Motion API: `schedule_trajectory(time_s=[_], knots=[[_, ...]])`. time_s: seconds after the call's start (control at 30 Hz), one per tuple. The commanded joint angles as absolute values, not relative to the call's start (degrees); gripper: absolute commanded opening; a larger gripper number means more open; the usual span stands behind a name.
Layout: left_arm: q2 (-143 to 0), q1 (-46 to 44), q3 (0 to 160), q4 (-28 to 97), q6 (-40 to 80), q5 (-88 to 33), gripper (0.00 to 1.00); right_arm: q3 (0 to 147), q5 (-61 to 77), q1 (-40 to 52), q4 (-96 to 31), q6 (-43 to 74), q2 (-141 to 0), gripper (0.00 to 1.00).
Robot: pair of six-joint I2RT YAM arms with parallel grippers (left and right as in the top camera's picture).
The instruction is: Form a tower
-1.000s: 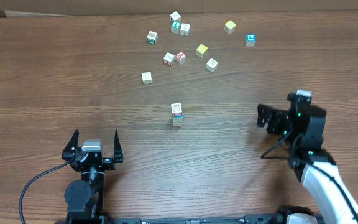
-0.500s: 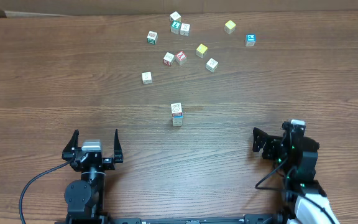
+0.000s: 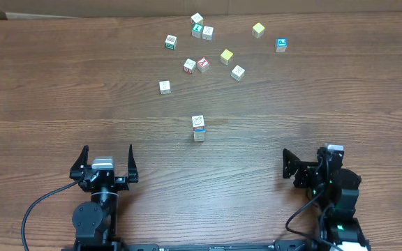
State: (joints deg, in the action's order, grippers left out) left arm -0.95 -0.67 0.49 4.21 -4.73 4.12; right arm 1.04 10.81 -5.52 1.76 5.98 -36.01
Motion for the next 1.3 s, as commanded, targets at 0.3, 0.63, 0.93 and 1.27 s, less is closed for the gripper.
schedule_trajectory(time_s=[0.3, 0.63, 0.93, 1.27], knots=[[-0.3, -0.8, 0.3, 4.1, -6.0, 4.3, 1.0, 0.4, 10.4, -0.7, -4.0, 5.5, -9.8, 1.0], [-0.3, -0.8, 0.3, 4.1, -6.0, 4.3, 1.0, 0.4, 10.6, -0.6, -3.8, 5.9, -0.1, 1.0], [-0.3, -0.8, 0.3, 4.1, -6.0, 4.3, 0.99, 0.4, 10.6, -0.6, -3.8, 5.9, -0.1, 1.0], [-0.3, -0.8, 0.3, 4.1, -6.0, 4.3, 1.0, 0.4, 10.6, -0.6, -3.8, 5.9, -0.2, 1.0]])
